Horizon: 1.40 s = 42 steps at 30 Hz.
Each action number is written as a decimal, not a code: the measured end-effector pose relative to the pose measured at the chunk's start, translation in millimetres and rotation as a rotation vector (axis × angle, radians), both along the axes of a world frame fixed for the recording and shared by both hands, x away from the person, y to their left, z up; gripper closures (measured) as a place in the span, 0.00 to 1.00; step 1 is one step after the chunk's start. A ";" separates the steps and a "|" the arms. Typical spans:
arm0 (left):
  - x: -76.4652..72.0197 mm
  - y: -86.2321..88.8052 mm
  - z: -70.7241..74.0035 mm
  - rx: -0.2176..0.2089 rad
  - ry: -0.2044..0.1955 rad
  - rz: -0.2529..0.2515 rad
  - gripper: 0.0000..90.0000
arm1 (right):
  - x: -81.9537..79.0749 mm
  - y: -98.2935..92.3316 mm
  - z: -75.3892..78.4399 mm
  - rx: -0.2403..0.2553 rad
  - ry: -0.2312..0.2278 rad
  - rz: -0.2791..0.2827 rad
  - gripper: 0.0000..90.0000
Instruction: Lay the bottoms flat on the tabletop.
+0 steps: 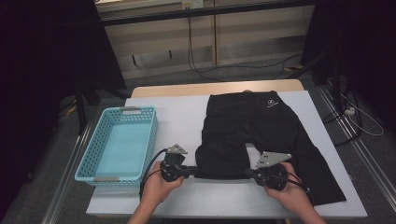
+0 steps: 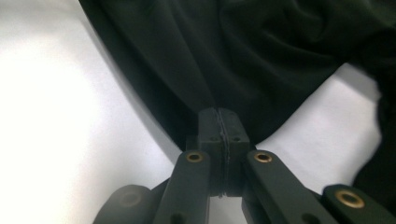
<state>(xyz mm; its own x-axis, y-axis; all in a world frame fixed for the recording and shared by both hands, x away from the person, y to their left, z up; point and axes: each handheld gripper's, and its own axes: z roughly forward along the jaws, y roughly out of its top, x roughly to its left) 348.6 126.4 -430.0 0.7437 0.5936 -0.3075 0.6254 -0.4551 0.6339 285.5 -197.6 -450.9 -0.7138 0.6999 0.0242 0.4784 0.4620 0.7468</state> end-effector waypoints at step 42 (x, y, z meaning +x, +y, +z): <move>25.4 10.6 -3.6 0.111 -0.193 0.123 0.16 | 17.8 95.0 -4.8 0.017 -0.025 0.199 0.58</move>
